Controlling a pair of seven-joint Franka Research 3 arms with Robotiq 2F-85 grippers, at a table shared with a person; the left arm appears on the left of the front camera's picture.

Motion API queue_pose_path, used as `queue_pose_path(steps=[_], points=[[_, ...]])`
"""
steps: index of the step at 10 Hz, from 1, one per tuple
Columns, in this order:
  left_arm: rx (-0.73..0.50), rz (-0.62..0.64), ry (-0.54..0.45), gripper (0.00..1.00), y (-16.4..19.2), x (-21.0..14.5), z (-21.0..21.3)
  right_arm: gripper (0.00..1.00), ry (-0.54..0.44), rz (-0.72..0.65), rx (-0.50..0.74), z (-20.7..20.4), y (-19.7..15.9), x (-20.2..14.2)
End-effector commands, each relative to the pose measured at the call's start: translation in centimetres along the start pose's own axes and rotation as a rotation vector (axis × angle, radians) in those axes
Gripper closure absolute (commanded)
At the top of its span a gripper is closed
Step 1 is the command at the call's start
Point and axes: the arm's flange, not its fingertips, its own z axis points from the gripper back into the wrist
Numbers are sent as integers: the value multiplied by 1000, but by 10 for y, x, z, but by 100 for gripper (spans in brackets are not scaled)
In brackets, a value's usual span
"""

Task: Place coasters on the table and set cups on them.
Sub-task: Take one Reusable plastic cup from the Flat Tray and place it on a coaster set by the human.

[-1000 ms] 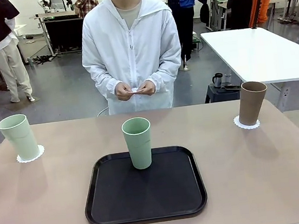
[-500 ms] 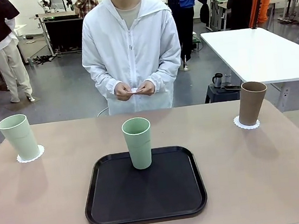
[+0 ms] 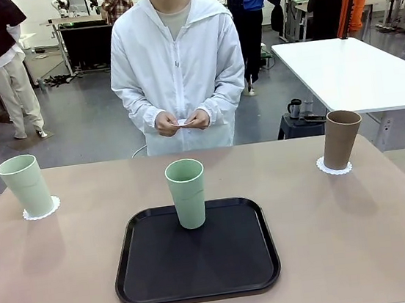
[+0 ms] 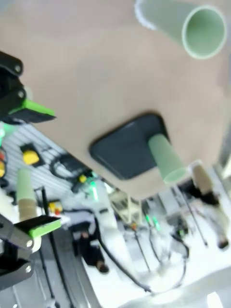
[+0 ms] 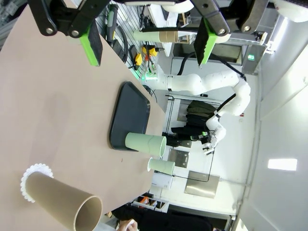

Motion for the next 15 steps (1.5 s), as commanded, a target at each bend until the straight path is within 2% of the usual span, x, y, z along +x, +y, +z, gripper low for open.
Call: queue_pose_path(steps=[1, 3, 6, 7, 15], points=[[-179, -23, 3, 0, 31, 8, 27, 0, -2, 1, -5, -1, 1, 0], [-270, 1, -6, 0, 50, 5, 40, 0, -2, 1, -5, -1, 1, 0], [-255, -2, -35, 0, 58, -3, 46, 0, -2, 1, -5, -1, 1, 0], [-275, 24, -14, 0, 58, -5, 25, 0, -2, 1, -5, -1, 1, 0], [-275, 24, -14, 0, 58, -5, 25, 0, -2, 1, -5, -1, 1, 0]])
